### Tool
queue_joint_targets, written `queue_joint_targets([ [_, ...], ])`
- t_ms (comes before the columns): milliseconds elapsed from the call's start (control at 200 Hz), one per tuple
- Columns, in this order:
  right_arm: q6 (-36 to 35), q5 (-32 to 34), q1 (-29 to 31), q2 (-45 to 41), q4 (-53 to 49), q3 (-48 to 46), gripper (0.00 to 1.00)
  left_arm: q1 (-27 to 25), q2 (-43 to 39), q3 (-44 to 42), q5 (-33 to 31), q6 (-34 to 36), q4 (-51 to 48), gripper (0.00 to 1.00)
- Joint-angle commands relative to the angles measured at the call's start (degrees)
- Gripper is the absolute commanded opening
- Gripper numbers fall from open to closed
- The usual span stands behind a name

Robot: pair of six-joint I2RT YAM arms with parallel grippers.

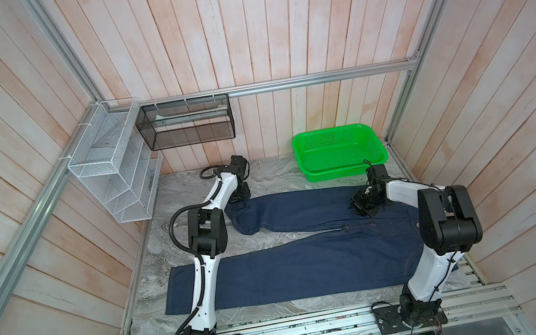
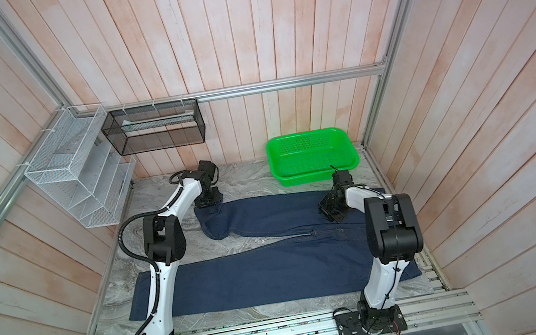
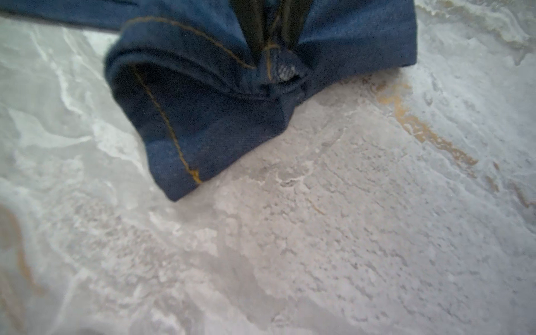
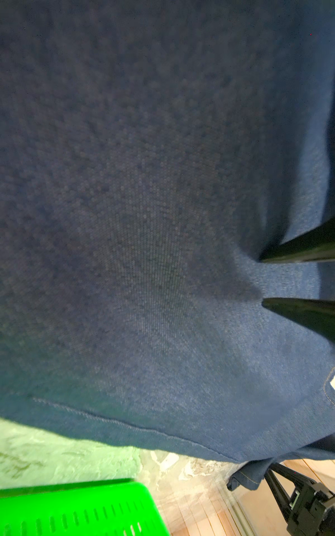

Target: Fold and stack the trousers

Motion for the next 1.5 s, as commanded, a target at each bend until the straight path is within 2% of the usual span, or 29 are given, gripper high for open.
queue_joint_targets([
  [0, -0.08, 0.07, -0.07, -1.46, -0.37, -0.93, 0.25, 0.59, -1.20, -1.84, -2.16, -0.24, -1.86, 0.12],
  [400, 0.05, 0.07, -0.11, -1.34, -0.16, -0.91, 0.24, 0.56, -7.96, -3.62, -5.46, 0.27, -1.03, 0.16],
  [655, -0.09, 0.09, -0.11, -1.39, -0.31, -0.92, 0.24, 1.34, -12.09, -5.35, -8.22, -0.49, -2.69, 0.12],
  [1050, -0.19, -0.20, -0.11, -1.39, -0.24, -0.82, 0.25, 6.70, -26.25, -27.29, -12.25, -3.69, 3.16, 0.11],
  [1170, -0.17, -0.26, -0.12, -1.30, -0.06, -0.77, 0.25, 9.10, -30.31, -34.53, -13.15, -4.97, 5.00, 0.13],
  [1320, -0.13, -0.38, -0.05, -1.15, 0.20, -0.94, 0.25, 11.75, -32.72, -41.73, -12.31, -6.25, 7.32, 0.19],
  [1410, -0.17, -0.46, -0.07, -1.13, 0.20, -0.95, 0.25, 12.63, -33.59, -44.85, -12.06, -7.37, 8.40, 0.19],
  [1495, -0.27, -0.37, -0.10, -1.17, 0.16, -1.02, 0.25, 13.42, -34.72, -47.59, -11.60, -8.02, 9.76, 0.15],
])
